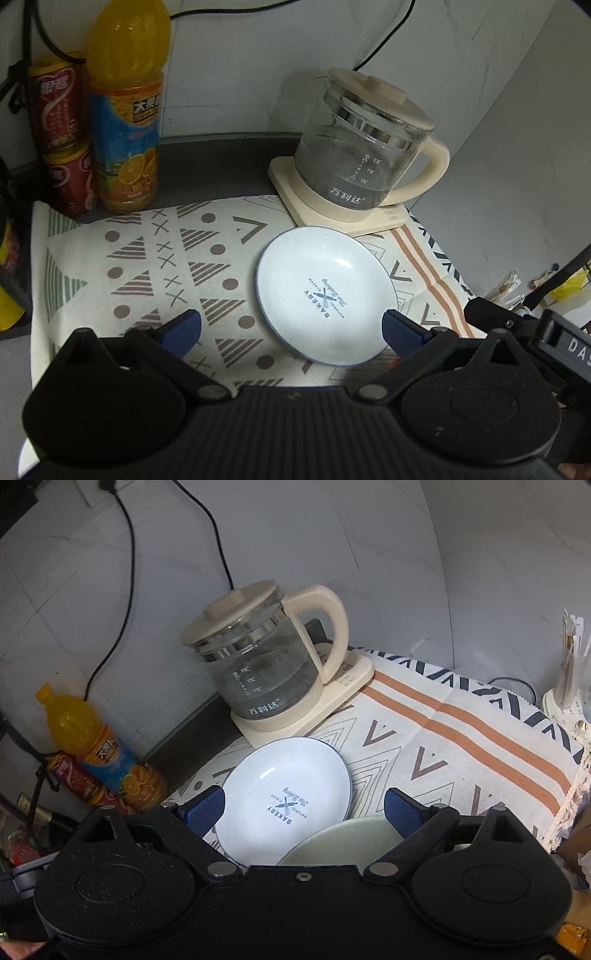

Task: Organize plates and bowls
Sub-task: 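Move both grippers to the white 'BAKERY' plate beside the kettle, then close both grippers on the rim of the 'BAKERY' plate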

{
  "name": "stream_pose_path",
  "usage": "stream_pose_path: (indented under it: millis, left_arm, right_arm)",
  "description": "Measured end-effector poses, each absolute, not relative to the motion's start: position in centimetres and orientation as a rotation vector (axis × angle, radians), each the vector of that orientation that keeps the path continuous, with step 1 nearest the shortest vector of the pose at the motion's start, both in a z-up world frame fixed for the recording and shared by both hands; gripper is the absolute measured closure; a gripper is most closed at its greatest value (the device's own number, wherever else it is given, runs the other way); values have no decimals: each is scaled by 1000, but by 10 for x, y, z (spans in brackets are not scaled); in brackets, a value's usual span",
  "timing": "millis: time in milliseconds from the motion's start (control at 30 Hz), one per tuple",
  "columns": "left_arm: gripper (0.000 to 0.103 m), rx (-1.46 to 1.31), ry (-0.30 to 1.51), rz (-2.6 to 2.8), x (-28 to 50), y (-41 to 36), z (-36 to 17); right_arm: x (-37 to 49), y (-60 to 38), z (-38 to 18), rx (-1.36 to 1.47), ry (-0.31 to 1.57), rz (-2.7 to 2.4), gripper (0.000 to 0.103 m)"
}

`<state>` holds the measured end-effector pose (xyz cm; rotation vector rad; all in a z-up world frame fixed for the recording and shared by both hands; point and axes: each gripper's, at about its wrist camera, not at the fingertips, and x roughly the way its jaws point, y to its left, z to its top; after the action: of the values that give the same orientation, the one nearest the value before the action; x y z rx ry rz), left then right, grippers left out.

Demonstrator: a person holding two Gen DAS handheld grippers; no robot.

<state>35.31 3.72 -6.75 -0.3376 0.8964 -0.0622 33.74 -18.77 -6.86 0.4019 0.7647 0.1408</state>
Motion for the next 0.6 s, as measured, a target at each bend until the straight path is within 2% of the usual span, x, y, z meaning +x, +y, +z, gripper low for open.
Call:
stream_pose_path:
  millis: [167, 400, 600]
  left_arm:
    - [0, -345, 922, -44, 370, 40, -78]
    - [1, -326, 1007, -27, 396, 40, -99]
    - [1, -326, 1058, -42, 417, 37, -118]
  right_arm:
    - [360, -190, -75, 418, 829, 124, 17]
    - [395, -188, -92, 437, 937, 114, 35]
    - [414, -182, -115, 434, 1031, 77, 36]
